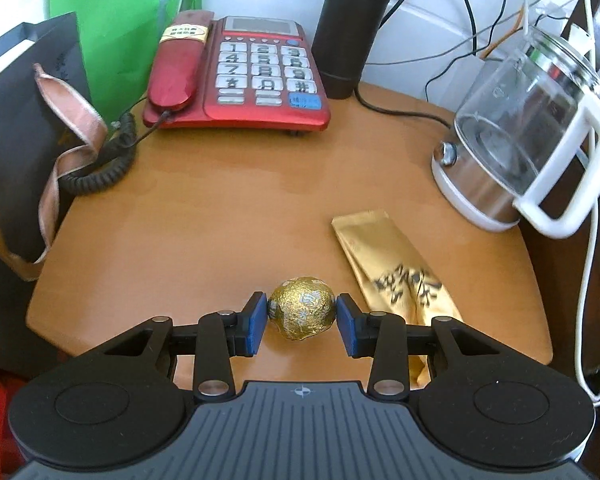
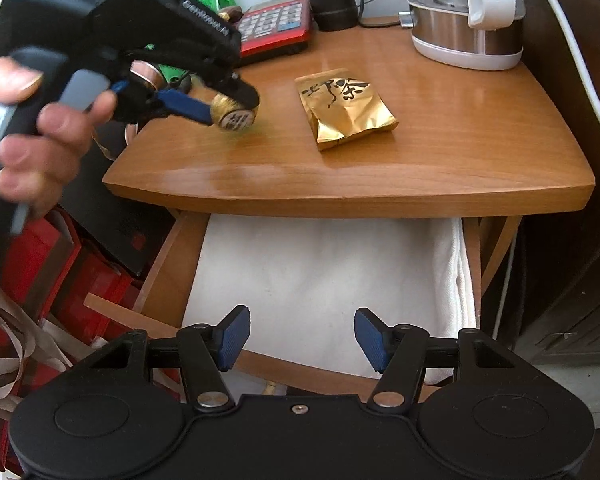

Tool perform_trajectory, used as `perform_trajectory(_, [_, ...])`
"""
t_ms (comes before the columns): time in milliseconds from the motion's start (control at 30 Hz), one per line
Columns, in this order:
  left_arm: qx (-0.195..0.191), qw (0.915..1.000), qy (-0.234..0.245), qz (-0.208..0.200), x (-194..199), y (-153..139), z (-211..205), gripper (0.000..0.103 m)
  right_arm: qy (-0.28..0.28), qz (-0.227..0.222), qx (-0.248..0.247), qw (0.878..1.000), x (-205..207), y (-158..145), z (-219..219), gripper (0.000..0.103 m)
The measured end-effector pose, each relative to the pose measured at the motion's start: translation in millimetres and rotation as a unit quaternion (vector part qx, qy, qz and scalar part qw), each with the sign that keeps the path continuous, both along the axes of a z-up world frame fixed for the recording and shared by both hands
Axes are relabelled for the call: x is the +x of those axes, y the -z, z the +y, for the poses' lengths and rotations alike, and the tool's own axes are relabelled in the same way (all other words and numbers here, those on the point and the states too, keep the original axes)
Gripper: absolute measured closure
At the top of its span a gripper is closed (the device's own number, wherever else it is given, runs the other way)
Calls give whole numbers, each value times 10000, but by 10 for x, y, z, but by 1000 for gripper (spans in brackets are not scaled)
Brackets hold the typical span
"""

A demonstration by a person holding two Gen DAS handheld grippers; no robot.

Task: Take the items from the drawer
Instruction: 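Lift the tea ball out and place it on the cabinet top with the left gripper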

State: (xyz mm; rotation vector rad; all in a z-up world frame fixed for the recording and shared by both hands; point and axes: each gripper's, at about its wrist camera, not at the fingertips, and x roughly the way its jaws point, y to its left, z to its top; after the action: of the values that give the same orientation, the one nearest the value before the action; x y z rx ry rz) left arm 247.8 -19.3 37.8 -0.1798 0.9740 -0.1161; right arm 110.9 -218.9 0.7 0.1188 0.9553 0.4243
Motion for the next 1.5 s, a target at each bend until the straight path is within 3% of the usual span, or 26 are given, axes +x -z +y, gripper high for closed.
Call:
perform_trajectory(667, [-241,9994,-22,-266,109,117,-112,62,29,42,50,10000,-5,41,-14,46])
perform_trajectory(867, [-268,9994,-63,-219,91,121,-84,55,40,32,74,10000,-4,30,-18,46])
perform_trajectory(1500, [-452,9987,-172,-146,-32,74,48,50,99,-34,43,9999,-52,-26,6,46])
